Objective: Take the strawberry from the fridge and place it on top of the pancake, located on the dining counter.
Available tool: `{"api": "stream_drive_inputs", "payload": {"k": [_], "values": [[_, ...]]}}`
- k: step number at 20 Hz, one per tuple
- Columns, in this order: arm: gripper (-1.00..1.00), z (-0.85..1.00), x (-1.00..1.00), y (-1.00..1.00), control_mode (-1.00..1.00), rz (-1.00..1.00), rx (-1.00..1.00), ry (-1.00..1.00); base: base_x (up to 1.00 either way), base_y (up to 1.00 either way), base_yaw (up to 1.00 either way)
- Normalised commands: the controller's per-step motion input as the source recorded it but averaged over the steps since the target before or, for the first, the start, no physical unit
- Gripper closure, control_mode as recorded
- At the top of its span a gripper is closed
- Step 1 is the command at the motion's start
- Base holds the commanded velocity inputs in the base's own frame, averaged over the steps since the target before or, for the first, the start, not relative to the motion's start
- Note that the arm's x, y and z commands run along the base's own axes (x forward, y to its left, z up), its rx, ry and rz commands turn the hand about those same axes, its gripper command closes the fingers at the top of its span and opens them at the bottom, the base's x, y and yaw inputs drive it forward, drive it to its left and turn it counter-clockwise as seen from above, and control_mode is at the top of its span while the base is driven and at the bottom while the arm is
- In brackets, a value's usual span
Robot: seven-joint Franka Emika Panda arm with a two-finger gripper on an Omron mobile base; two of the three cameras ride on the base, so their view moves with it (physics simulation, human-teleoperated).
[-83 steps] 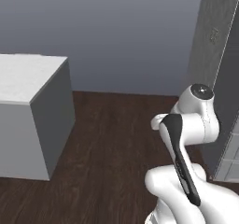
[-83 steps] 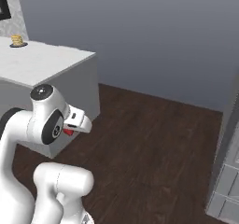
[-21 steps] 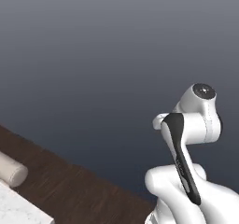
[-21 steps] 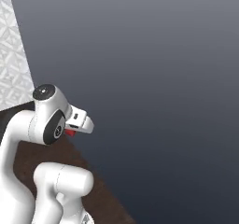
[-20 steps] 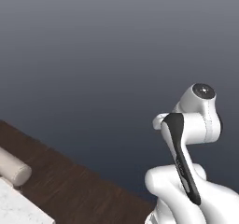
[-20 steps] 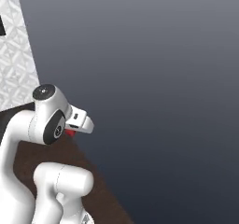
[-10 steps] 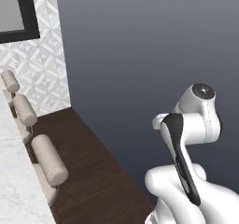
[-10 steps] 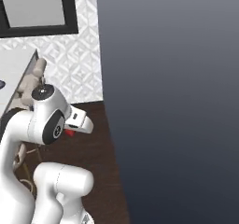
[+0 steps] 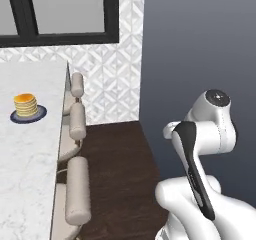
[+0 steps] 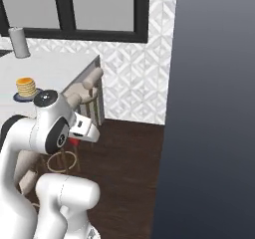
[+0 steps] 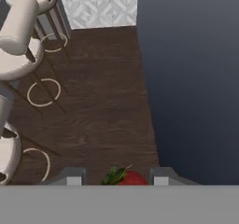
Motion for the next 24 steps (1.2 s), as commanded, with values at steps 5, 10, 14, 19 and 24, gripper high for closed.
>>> {"api": "stream_drive_inputs", "payload": {"k": [5,10,14,19,24], "values": [[1.0,0.0,0.0,0.0,1.0,0.0,0.0,0.0,1.0,-0.67,0.47],[1.0,0.0,0.0,0.0,1.0,0.0,0.0,0.0,1.0,-0.69,0.49],[1.0,0.0,0.0,0.0,1.0,0.0,0.0,0.0,1.0,-0.39,0.65],[1.0,0.0,0.0,0.0,1.0,0.0,0.0,0.0,0.86,-0.39,0.72],[1.0,0.0,0.0,0.0,1.0,0.0,0.0,0.0,0.25,-0.42,0.83]]}}
